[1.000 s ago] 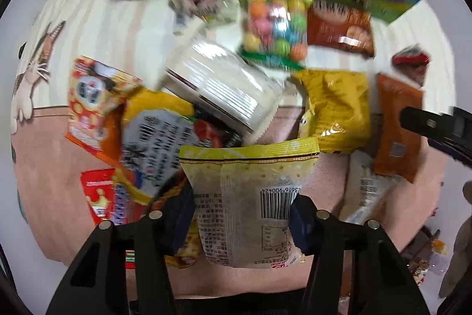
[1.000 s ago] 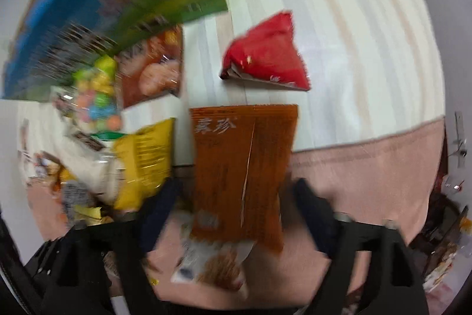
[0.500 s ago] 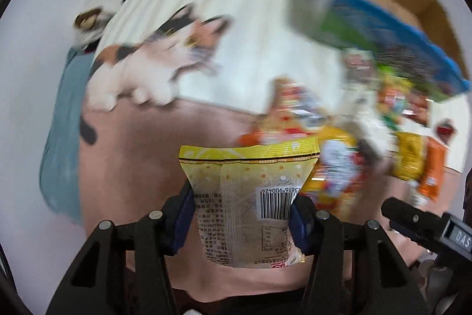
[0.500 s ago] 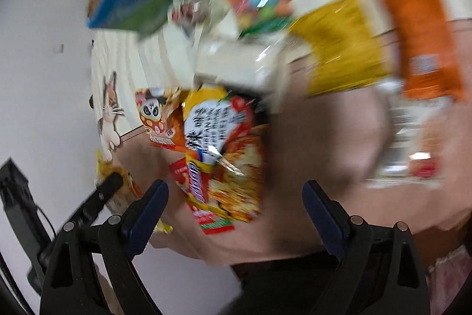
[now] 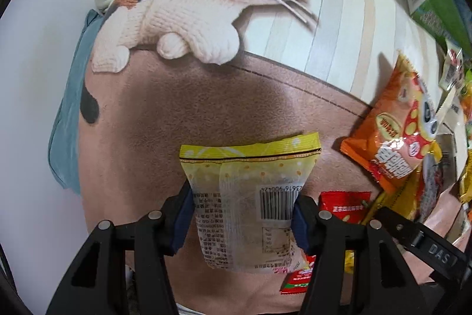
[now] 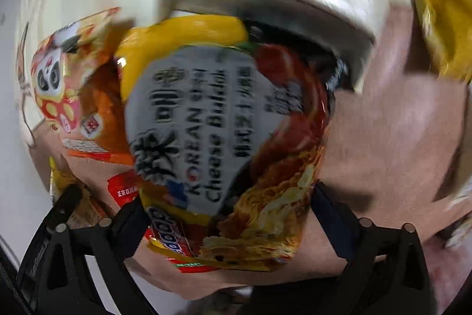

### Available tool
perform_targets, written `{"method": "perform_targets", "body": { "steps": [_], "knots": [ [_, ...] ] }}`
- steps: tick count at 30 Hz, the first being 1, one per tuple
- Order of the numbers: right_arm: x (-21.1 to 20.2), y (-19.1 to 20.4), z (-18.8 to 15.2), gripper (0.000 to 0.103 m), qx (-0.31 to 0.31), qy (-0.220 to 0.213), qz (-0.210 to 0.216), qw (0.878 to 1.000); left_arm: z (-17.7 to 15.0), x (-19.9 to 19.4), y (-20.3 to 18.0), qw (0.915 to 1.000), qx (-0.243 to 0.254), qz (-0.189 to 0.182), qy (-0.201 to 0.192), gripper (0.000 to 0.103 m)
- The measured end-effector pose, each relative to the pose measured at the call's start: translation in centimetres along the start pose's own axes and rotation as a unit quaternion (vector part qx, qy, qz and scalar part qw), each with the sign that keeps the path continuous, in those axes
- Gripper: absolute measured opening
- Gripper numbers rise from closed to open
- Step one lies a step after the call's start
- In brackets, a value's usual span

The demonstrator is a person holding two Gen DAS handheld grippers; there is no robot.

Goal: Organize snacks
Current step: 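Carry both packets into the cardboard box and open both tools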

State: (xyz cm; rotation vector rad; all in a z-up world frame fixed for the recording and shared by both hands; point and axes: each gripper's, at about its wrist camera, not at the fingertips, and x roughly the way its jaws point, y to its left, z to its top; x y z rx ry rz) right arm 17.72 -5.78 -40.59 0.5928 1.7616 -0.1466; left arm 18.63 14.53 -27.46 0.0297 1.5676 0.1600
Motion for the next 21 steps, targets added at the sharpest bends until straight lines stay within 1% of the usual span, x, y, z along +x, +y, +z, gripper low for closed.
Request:
{"method": "perform_targets", "body": {
  "steps": [2, 4, 5, 7, 9, 10, 11, 13, 14, 15, 16, 17, 18, 19, 21],
  "knots": [
    [-0.3, 0.2, -0.6, 0.088, -0.027, -0.008, -0.007, 1.0, -0.3, 0.5, -0.6, 0.9998, 0.006, -0.005, 0.016, 0.058],
    [-0.7, 0.4, -1.3, 0.088, -0.064, -0.016, -0.009, 0.998, -0.6, 1.3, -1.0, 0.9994, 0.015, -0.006, 0.031, 0.06],
    [-1.0, 0.6, -1.7, 0.088, -0.09, -0.024, -0.021, 0.995, -0.8, 1.4, -1.1, 0.9993, 0.018, -0.003, 0.032, 0.06],
    [-1.5, 1.2, -2.9, 0.088, -0.156, -0.046, -0.061, 0.985, -1.4, 1.6, -1.2, 0.9993, 0.02, -0.001, 0.031, 0.061],
    [-1.4, 1.0, -3.7, 0.088, -0.18, -0.052, -0.079, 0.979, -2.1, 2.0, -1.2, 0.9993, 0.017, -0.001, 0.032, 0.066],
    [-1.1, 1.2, -3.9, 0.088, -0.182, -0.05, -0.079, 0.979, -2.4, 2.4, -1.0, 0.9992, 0.016, -0.002, 0.035, 0.071],
    [-0.9, 1.2, -4.0, 0.089, -0.18, -0.047, -0.079, 0.979, -2.8, 2.7, -1.1, 0.9991, 0.018, -0.002, 0.037, 0.073],
    [-0.3, 1.0, -4.2, 0.092, -0.167, -0.04, -0.075, 0.982, -3.4, 3.1, -1.2, 0.9993, 0.022, 0.003, 0.03, 0.073],
    [-0.2, 0.8, -3.4, 0.093, -0.159, -0.036, -0.068, 0.984, -3.7, 3.0, -1.1, 0.9995, 0.02, 0.003, 0.024, 0.073],
    [-0.2, 0.3, -3.3, 0.093, -0.143, -0.031, -0.057, 0.988, -4.1, 2.8, -1.1, 0.9997, 0.016, 0.0, 0.019, 0.073],
    [-0.5, 0.0, -3.0, 0.093, -0.131, -0.031, -0.048, 0.99, -4.6, 2.6, -1.1, 0.9998, 0.013, -0.004, 0.014, 0.063],
    [-0.7, -0.5, -2.7, 0.089, -0.125, -0.033, -0.042, 0.991, -5.1, 2.3, -0.9, 0.9999, 0.011, -0.006, 0.008, 0.053],
    [-1.0, -0.9, -2.7, 0.087, -0.124, -0.035, -0.032, 0.991, -5.6, 1.9, -0.5, 0.9999, 0.01, -0.002, 0.004, 0.051],
    [-1.3, -1.2, -3.0, 0.087, -0.13, -0.038, -0.028, 0.99, -6.1, 1.6, -0.4, 1.0, 0.009, -0.002, 0.001, 0.044],
    [-1.9, -1.9, -3.8, 0.086, -0.144, -0.04, -0.025, 0.988, -6.8, 1.2, -0.1, 1.0, 0.004, 0.001, -0.001, 0.042]
  ]
}}
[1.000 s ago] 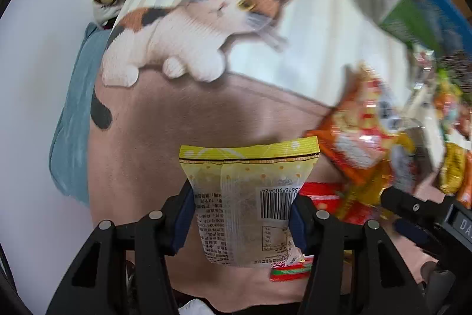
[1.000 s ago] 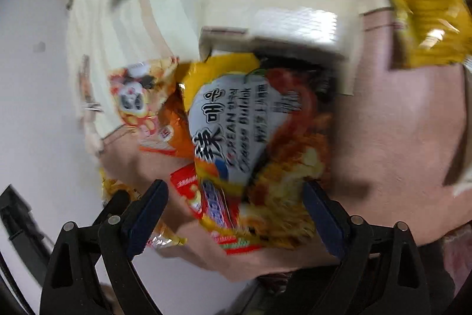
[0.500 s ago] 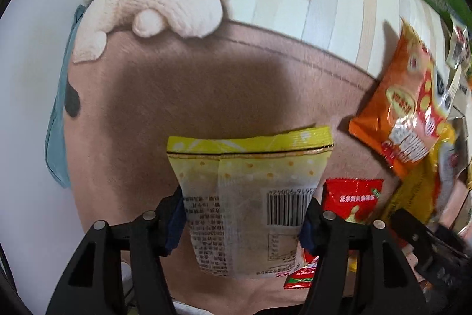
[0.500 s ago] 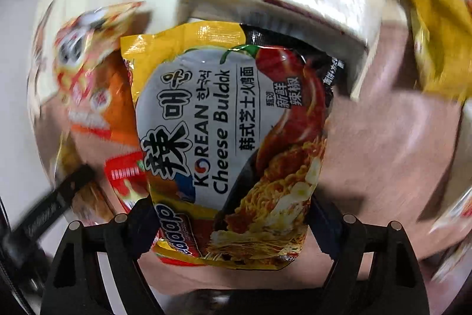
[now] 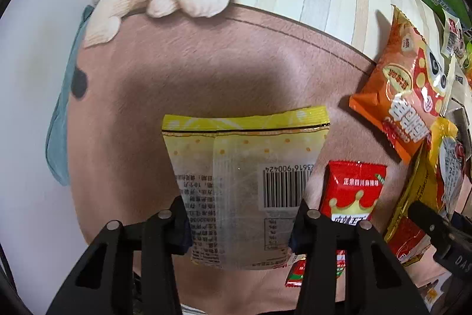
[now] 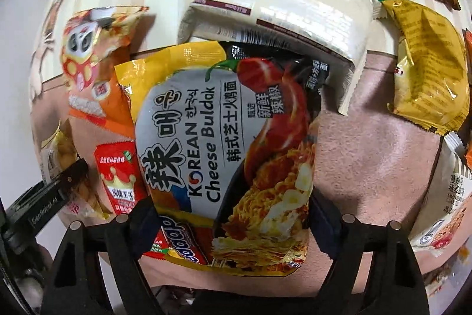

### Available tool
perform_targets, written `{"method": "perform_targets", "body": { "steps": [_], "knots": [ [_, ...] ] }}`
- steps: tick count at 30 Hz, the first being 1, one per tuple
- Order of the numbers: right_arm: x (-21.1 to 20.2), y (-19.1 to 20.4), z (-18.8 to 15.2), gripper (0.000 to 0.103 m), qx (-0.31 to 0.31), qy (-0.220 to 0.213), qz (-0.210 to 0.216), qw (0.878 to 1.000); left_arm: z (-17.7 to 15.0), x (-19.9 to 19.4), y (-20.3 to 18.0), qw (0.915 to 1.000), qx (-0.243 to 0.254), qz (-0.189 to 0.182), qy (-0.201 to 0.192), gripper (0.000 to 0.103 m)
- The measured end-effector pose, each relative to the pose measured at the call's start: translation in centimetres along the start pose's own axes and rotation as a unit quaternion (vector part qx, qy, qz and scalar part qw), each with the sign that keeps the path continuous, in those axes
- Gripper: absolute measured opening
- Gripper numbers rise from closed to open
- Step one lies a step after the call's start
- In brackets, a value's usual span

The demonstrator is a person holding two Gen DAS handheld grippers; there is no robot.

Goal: Organize snacks
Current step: 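Carry both packets into the cardboard box and open both tools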

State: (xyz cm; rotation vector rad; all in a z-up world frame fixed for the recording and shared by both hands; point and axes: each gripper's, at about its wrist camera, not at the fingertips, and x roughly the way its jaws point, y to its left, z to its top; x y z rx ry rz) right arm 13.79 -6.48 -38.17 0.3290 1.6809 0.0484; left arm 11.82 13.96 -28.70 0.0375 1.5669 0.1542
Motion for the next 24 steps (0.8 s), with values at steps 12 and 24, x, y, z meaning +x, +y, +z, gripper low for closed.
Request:
{"method": "perform_targets", "body": {
  "steps": [12, 24],
  "knots": [
    [-7.9, -4.7, -4.7, 0.086, -0.015, -0.057, 0.057, 0.997, -5.5, -6.1, -5.5, 0.9977, 0.015, -0.064, -0.019, 0.04],
    [-30.7, -14.0, -1.7, 0.086, -0.001, -0.209, 0.104, 0.972, 2.9, -22.8, -14.7, 0.9669, 0.121, -0.145, -0.172, 0.04]
  ]
}}
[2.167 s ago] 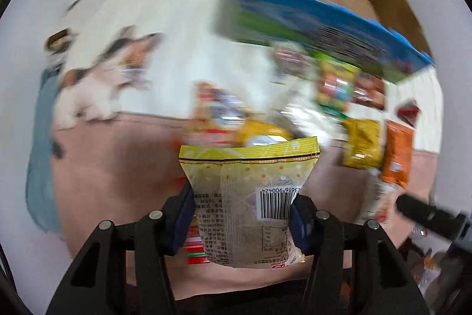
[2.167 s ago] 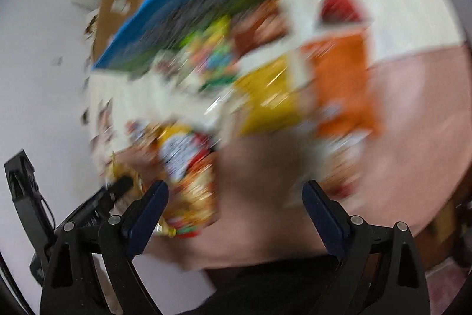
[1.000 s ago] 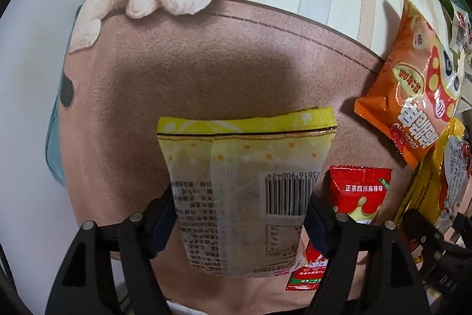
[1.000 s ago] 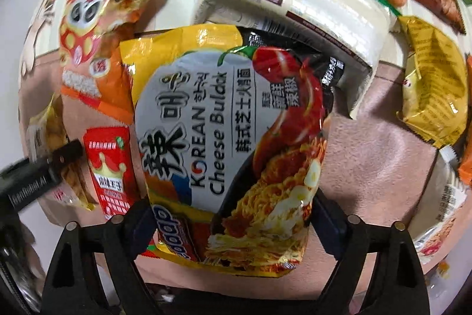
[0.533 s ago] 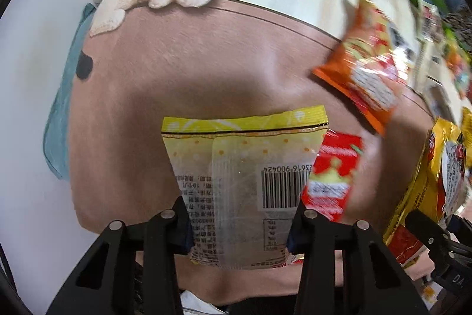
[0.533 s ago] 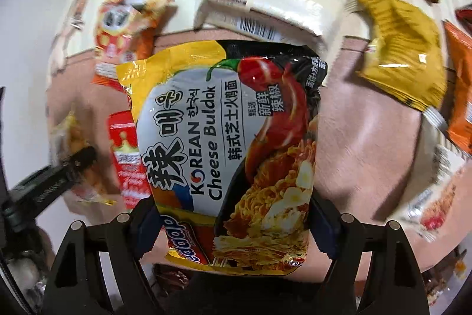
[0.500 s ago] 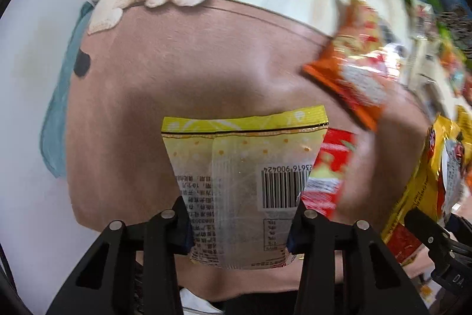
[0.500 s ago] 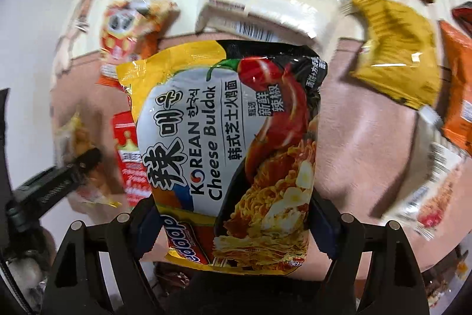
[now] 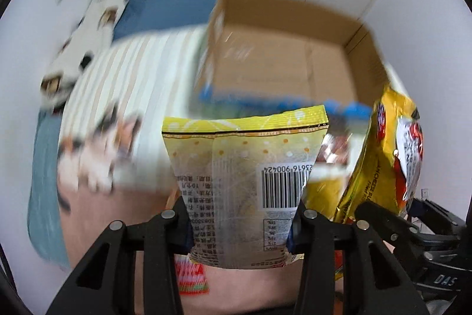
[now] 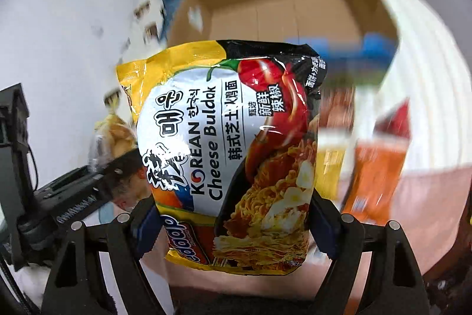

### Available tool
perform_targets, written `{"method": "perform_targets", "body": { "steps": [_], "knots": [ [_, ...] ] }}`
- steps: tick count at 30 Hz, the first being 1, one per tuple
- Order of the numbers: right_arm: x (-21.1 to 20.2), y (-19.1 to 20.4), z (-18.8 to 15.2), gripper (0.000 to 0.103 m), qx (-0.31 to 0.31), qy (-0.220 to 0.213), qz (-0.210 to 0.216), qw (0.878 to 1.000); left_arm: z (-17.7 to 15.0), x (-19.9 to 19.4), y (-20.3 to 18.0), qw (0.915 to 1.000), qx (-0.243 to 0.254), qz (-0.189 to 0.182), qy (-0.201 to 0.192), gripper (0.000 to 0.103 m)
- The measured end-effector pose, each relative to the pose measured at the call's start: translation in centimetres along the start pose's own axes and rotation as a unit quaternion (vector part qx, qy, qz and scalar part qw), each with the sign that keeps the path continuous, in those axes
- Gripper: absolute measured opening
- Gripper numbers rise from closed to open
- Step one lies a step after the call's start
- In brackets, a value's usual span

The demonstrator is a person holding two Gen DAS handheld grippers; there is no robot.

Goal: Organize snacks
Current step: 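Carry both packets into the cardboard box and open both tools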

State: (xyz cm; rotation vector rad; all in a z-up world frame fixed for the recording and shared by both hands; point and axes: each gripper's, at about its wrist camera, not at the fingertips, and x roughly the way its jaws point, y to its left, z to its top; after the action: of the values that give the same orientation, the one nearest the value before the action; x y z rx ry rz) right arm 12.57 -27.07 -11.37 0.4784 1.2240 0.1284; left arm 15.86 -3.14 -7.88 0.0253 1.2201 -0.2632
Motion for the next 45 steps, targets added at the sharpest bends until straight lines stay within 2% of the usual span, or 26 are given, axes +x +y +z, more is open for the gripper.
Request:
{"method": "perform_targets", "body": {
  "steps": [4, 7, 10, 12, 17, 22, 26, 27, 30, 31, 33, 34, 36, 42, 43, 44, 45],
  "knots": [
    [-3.6, -2.2, 4.7, 0.086, 0.0, -0.034, -0.005, 0.999, 6.0, -0.6, -2.3, 0.9993, 0.024, -0.001, -0.027, 0.04],
    [-4.8, -4.4, 8.3, 0.086, 0.0, -0.04, -0.014, 0.999, 10.4, 1.0, -3.2, 0.9993, 0.03, -0.004, -0.02, 0.04],
    [-4.9, -6.2, 12.0, 0.086, 0.008, -0.027, -0.024, 0.999, 14.4, 3.7, -3.8, 0.9997, 0.022, -0.009, -0.001, 0.04],
    [-2.0, -5.4, 13.9, 0.086, 0.014, -0.014, -0.036, 0.999, 17.0, 6.4, -3.9, 0.9996, 0.017, -0.009, 0.021, 0.04],
    [3.2, -8.2, 17.6, 0.086, 0.024, 0.034, -0.07, 0.997, 20.7, 13.1, -3.8, 0.9972, 0.001, -0.004, 0.074, 0.041],
    [9.0, -11.0, 19.5, 0.086, 0.046, 0.084, -0.094, 0.991, 22.2, 19.2, -3.5, 0.9909, -0.008, -0.008, 0.134, 0.041],
    [12.5, -12.9, 19.9, 0.086, 0.053, 0.114, -0.113, 0.986, 22.6, 21.6, -4.5, 0.9883, 0.008, 0.005, 0.152, 0.041],
    [14.6, -12.8, 20.3, 0.086, 0.053, 0.117, -0.117, 0.985, 22.6, 22.1, -4.8, 0.9875, 0.012, 0.008, 0.157, 0.041],
    [17.3, -13.3, 20.1, 0.086, 0.061, 0.132, -0.124, 0.982, 22.6, 23.3, -5.0, 0.9854, 0.018, 0.013, 0.169, 0.042],
    [17.5, -13.8, 20.2, 0.086, 0.062, 0.139, -0.125, 0.98, 22.6, 23.4, -5.1, 0.9854, 0.019, 0.013, 0.169, 0.046],
    [18.8, -13.1, 21.0, 0.087, 0.058, 0.156, -0.139, 0.976, 22.7, 22.9, -5.1, 0.9869, 0.02, 0.013, 0.16, 0.072],
    [18.7, -13.1, 21.2, 0.087, 0.054, 0.156, -0.141, 0.976, 22.8, 22.6, -5.2, 0.9876, 0.018, 0.011, 0.156, 0.095],
    [19.2, -12.5, 21.8, 0.099, 0.046, 0.151, -0.135, 0.978, 22.8, 21.6, -5.4, 0.9897, 0.014, -0.003, 0.142, 0.099],
    [15.4, -13.0, 21.5, 0.099, 0.009, 0.126, -0.145, 0.981, 22.5, 18.9, -5.6, 0.9932, 0.005, -0.007, 0.116, 0.099],
    [15.2, -12.2, 21.2, 0.099, 0.003, 0.121, -0.147, 0.982, 22.3, 18.4, -5.7, 0.9937, 0.004, -0.007, 0.112, 0.099],
    [14.6, -9.5, 21.0, 0.099, -0.001, 0.116, -0.151, 0.982, 22.7, 18.1, -5.4, 0.9941, 0.003, -0.008, 0.108, 0.099],
    [13.8, -9.5, 20.8, 0.099, -0.009, 0.109, -0.156, 0.982, 22.7, 17.4, -5.3, 0.9949, 0.003, -0.012, 0.101, 0.099]
  ]
}}
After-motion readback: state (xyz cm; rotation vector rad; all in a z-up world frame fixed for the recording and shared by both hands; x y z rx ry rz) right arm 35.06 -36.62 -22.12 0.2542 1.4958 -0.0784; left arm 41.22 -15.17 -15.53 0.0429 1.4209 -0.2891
